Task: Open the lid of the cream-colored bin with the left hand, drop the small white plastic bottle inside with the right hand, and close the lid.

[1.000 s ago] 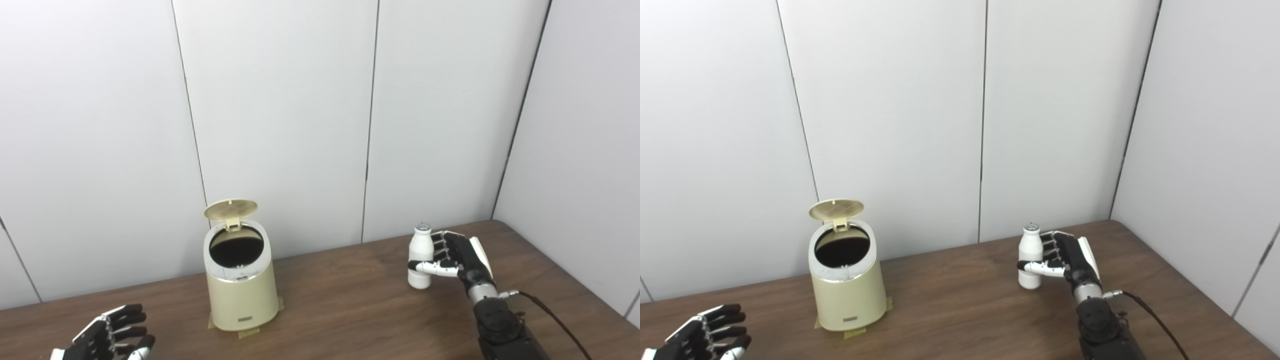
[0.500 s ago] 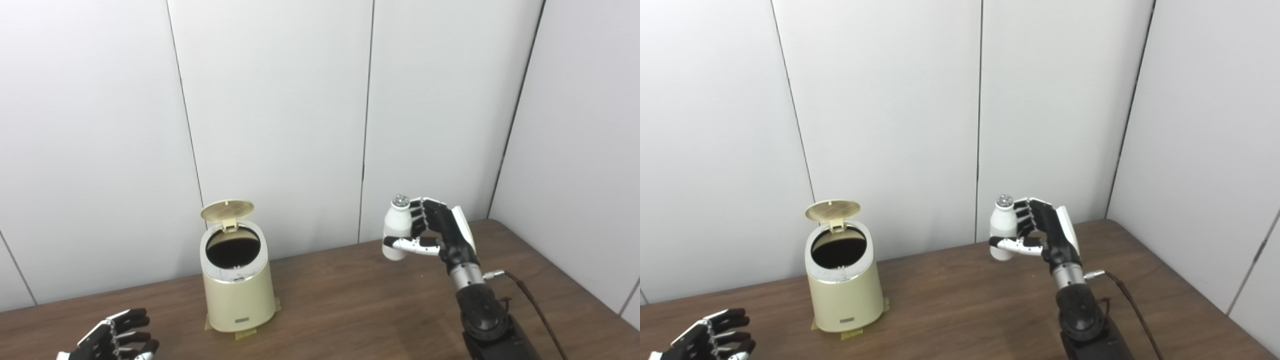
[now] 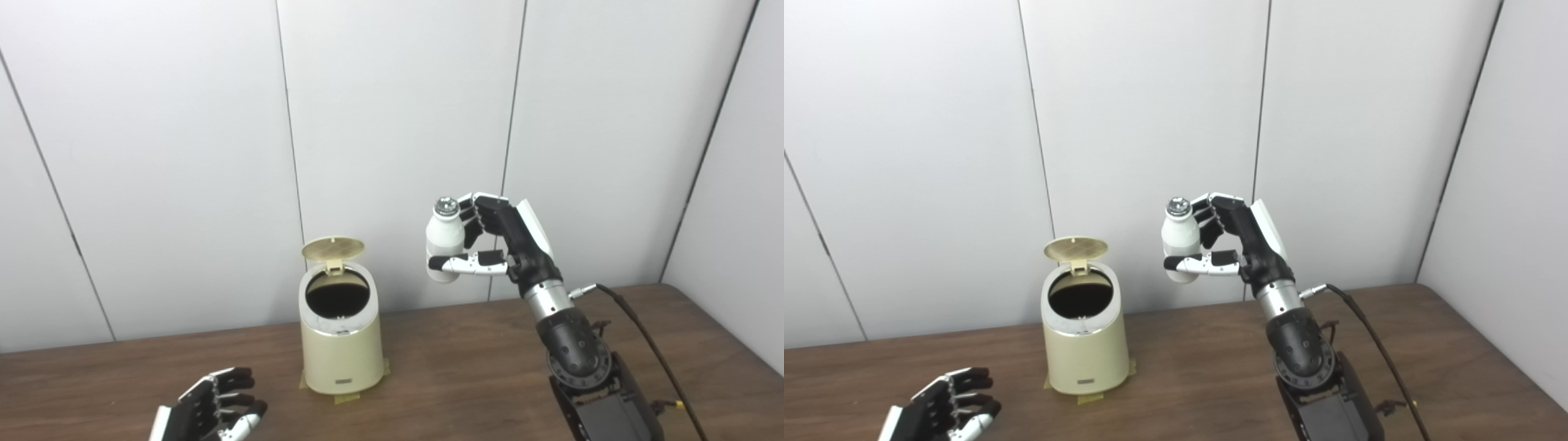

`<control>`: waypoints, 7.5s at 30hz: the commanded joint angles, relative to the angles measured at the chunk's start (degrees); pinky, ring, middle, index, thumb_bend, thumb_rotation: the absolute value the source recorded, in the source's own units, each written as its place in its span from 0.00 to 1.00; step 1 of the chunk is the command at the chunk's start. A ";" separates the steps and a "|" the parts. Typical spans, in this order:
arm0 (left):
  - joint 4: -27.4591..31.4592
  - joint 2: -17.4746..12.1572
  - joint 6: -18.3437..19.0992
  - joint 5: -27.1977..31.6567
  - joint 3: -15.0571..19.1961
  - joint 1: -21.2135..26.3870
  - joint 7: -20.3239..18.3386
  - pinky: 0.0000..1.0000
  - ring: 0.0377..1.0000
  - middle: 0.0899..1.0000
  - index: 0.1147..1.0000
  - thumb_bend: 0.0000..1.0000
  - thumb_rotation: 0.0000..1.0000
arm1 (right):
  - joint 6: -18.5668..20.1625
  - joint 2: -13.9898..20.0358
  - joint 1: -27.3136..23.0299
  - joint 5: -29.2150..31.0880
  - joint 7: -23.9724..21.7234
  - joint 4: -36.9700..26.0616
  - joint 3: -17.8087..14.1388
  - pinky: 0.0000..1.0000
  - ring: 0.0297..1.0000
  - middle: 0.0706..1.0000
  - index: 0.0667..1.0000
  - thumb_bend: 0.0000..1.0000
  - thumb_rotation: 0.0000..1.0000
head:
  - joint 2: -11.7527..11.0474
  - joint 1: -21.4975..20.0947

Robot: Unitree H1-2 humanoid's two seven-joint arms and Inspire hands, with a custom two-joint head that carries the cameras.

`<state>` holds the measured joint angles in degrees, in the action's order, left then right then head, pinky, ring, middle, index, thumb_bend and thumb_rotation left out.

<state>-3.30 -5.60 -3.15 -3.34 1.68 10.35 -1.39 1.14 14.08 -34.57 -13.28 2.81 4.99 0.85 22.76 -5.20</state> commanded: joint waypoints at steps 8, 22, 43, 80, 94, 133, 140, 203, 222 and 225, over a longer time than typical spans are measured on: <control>-0.63 2.04 -3.49 -0.45 -1.30 2.90 1.25 0.50 0.60 0.65 0.65 0.61 0.11 | -1.27 -4.61 -5.03 0.53 -1.61 -0.23 2.85 0.32 0.38 0.44 0.50 0.52 0.00 | 0.15 4.29; -0.65 3.50 -2.80 -0.54 -1.88 3.14 1.42 0.51 0.61 0.67 0.66 0.61 0.11 | 0.01 -10.97 -9.24 -1.83 0.00 7.32 4.60 0.34 0.38 0.42 0.48 0.52 0.00 | 0.56 6.55; 0.64 4.56 -2.29 -1.72 -2.64 2.87 2.33 0.54 0.64 0.67 0.66 0.61 0.08 | -9.07 -13.28 -12.94 0.01 1.60 19.82 4.58 0.31 0.37 0.44 0.50 0.51 0.00 | 1.74 8.63; 3.05 5.07 -0.18 -3.16 -3.45 2.05 2.38 0.54 0.62 0.66 0.65 0.60 0.08 | -28.04 -5.67 -16.05 -7.34 10.50 34.24 11.76 0.34 0.38 0.45 0.49 0.50 0.00 | 3.77 9.47; 3.42 4.81 0.54 -3.56 -3.75 1.82 2.35 0.55 0.62 0.65 0.65 0.61 0.07 | -23.36 -3.16 -14.52 -8.86 3.32 31.77 13.11 0.34 0.42 0.48 0.47 0.51 0.00 | 4.50 9.43; 3.73 4.10 0.38 -3.10 -3.42 1.57 1.77 0.54 0.61 0.66 0.65 0.61 0.09 | -22.42 -5.11 -1.28 4.14 4.16 16.62 -1.24 0.30 0.39 0.58 0.60 0.79 0.06 | 4.40 9.43; 4.36 3.69 0.56 -2.61 -3.03 1.34 1.80 0.54 0.62 0.66 0.66 0.62 0.12 | -15.53 -4.51 7.72 12.03 -0.49 9.89 -4.70 0.49 0.51 0.71 0.75 0.79 0.13 | 4.41 9.03; -16.03 -8.52 7.36 -23.53 -16.03 38.19 -5.32 1.00 1.00 0.88 0.81 0.97 0.49 | -15.95 -8.38 18.62 16.89 -5.91 5.43 -4.53 0.56 0.63 0.76 0.78 0.89 0.30 | 2.98 8.45; -4.05 -14.21 8.37 -22.81 -14.99 34.45 -13.52 1.00 1.00 0.85 0.77 0.95 0.49 | -15.49 -9.47 18.55 16.26 -5.47 4.62 -4.11 0.53 0.62 0.77 0.78 0.87 0.28 | 3.47 8.01; -3.28 -14.41 8.15 -22.48 -14.97 34.04 -14.50 1.00 1.00 0.85 0.77 0.95 0.48 | -15.51 -9.60 18.50 15.92 -5.27 4.47 -3.98 0.52 0.62 0.77 0.78 0.87 0.29 | 3.59 7.83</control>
<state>-8.97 -18.99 5.62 -26.19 -14.10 42.05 -16.18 -13.55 4.54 -14.23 2.87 -2.79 11.70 -3.20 26.28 2.55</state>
